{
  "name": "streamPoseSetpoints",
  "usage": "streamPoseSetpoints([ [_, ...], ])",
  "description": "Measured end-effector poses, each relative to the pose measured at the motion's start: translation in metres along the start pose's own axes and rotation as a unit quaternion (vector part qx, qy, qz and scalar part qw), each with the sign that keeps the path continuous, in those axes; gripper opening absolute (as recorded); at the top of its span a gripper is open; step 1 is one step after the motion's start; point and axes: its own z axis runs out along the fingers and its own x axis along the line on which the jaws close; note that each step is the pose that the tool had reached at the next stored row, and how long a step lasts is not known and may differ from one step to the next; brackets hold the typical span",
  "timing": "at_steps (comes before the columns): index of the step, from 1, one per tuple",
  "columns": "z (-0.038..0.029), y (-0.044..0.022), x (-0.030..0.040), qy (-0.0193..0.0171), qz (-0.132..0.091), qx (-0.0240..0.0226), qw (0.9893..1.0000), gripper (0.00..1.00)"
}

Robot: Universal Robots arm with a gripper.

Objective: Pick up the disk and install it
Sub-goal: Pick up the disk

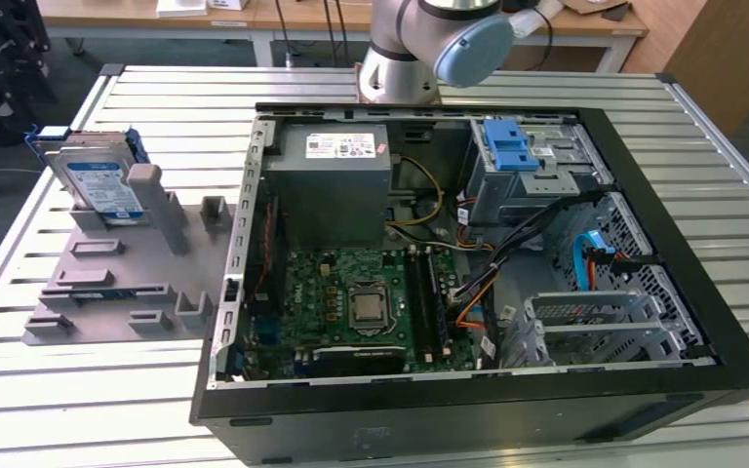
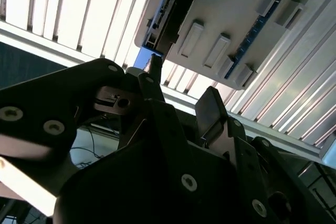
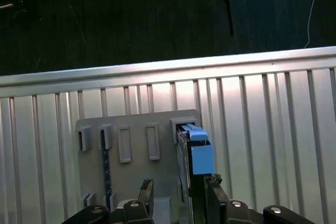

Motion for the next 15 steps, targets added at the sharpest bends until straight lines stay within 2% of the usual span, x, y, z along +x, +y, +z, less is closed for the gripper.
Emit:
streamPoseSetpoints([
  [2,0.0001,0.0000,0.0000,0.0003,-0.014,-0.0001,0.9999,0.53],
  [5,0.0001,0.0000,0.0000,0.0005,-0.023,-0.0002,0.9997,0.53],
  [15,0.0001,0.0000,0.0000,0.0005,-0.026,-0.0002,0.9997,0.53],
])
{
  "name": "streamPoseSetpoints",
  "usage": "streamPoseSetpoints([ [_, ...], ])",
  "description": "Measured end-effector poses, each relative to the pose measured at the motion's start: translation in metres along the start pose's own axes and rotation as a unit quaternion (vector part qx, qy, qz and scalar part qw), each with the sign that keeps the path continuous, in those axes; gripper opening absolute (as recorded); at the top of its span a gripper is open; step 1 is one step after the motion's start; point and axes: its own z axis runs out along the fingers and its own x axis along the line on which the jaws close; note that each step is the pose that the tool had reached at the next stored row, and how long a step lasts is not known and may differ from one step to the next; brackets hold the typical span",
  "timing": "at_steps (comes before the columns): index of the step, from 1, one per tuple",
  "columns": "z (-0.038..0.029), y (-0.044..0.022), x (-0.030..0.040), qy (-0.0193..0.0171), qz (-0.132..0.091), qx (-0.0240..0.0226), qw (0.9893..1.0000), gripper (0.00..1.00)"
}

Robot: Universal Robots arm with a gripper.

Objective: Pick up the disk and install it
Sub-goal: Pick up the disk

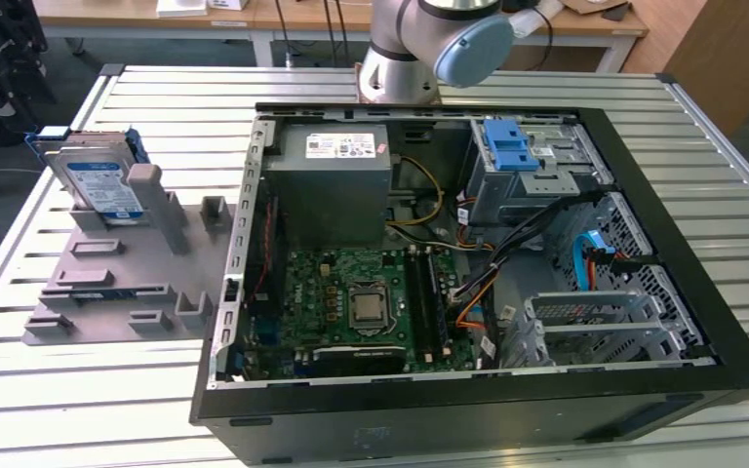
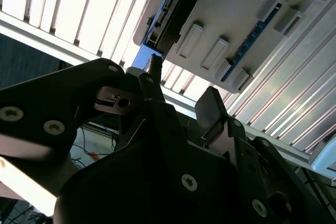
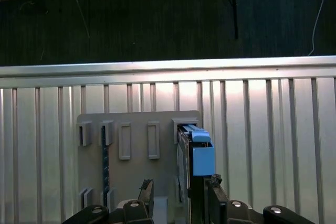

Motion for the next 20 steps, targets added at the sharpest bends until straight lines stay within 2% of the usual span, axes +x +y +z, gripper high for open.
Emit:
streamPoseSetpoints([
  [4,0.0000,0.0000,0.0000,0.0000,0.000,0.0001,1.0000,0.55],
  [5,0.0001,0.0000,0.0000,0.0000,0.000,0.0001,1.0000,0.60],
  [6,0.0000,0.0000,0.0000,0.0000,0.000,0.0001,1.0000,0.60],
  [7,0.0000,0.0000,0.0000,0.0000,0.000,0.0001,1.0000,0.66],
  [12,0.0005,0.0000,0.0000,0.0000,0.000,0.0002,1.0000,0.66],
  [13,0.0012,0.0001,-0.0002,-0.0001,0.000,0.0007,1.0000,0.65],
  [14,0.0020,0.0004,-0.0005,-0.0001,0.000,0.0013,1.0000,0.58],
  [20,0.0073,0.0028,-0.0026,-0.0001,-0.002,0.0031,1.0000,0.58],
])
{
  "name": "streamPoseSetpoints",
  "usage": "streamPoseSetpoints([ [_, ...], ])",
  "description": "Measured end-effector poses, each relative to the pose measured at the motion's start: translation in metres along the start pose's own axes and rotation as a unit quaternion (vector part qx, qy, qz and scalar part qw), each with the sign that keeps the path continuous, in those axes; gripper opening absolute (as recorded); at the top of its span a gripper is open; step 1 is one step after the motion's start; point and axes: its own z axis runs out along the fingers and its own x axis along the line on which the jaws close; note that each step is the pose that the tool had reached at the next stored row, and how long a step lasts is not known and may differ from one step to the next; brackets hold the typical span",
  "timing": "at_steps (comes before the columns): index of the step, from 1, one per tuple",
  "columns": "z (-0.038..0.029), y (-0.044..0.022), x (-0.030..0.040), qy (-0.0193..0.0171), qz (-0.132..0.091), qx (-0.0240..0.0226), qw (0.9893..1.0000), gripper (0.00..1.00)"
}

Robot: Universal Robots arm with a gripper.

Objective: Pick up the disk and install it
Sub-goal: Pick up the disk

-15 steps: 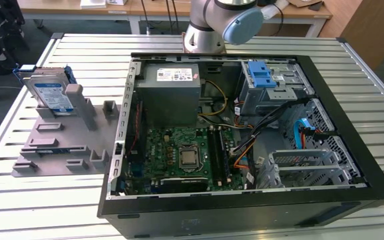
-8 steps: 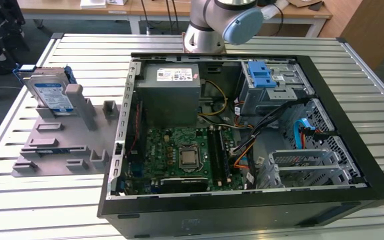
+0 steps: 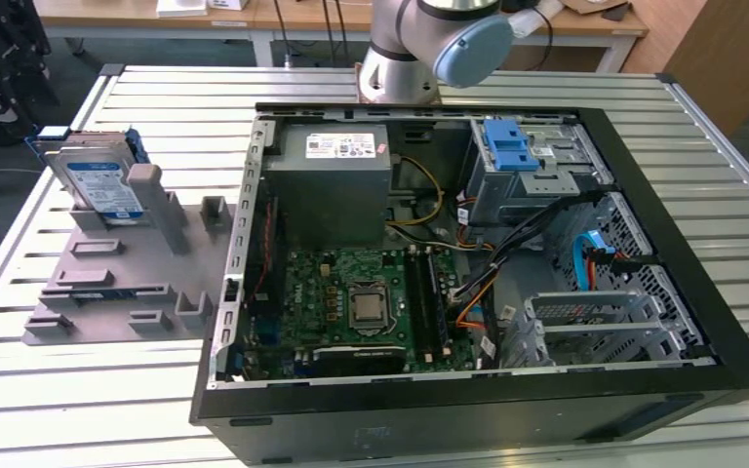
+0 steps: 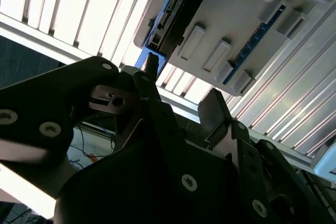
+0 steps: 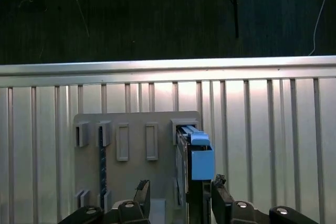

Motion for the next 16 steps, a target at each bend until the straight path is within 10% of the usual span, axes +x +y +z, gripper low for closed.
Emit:
streamPoseSetpoints([
  [16,0.0073,0.0033,-0.0043,-0.0006,-0.001,0.0002,1.0000,0.58],
])
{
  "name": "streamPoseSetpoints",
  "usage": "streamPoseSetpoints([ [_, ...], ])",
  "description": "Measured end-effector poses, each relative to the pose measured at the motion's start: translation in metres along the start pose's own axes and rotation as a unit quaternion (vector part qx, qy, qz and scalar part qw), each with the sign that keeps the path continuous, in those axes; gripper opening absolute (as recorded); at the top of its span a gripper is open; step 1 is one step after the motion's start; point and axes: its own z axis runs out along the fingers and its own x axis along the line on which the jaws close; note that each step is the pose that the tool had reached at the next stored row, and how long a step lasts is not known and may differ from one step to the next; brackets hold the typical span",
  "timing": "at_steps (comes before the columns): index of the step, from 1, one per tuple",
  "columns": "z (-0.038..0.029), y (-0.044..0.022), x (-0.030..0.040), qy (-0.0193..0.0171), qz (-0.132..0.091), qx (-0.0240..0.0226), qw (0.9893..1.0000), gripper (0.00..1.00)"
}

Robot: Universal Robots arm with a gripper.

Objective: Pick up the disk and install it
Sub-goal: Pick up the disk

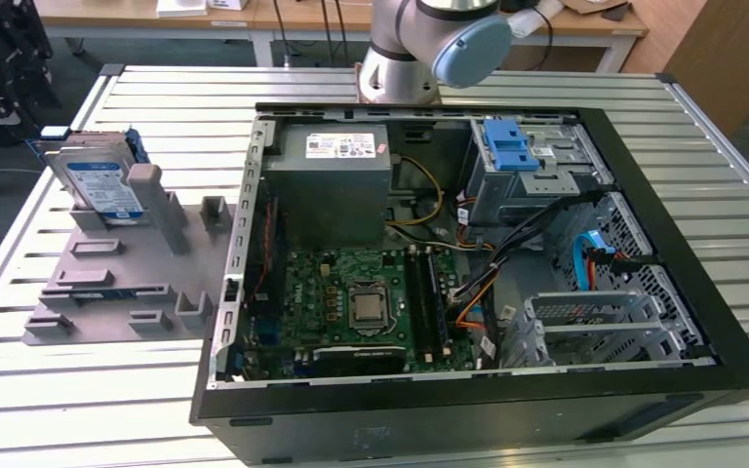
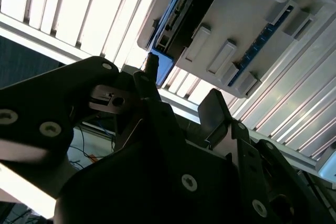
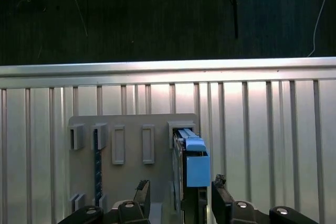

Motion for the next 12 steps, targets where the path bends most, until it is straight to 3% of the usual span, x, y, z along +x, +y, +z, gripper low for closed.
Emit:
streamPoseSetpoints([
  [6,0.0042,0.0011,0.0001,-0.0002,0.000,0.0063,1.0000,0.58],
  [12,0.0077,0.0017,-0.0001,0.0000,-0.020,0.0064,0.9998,0.58],
])
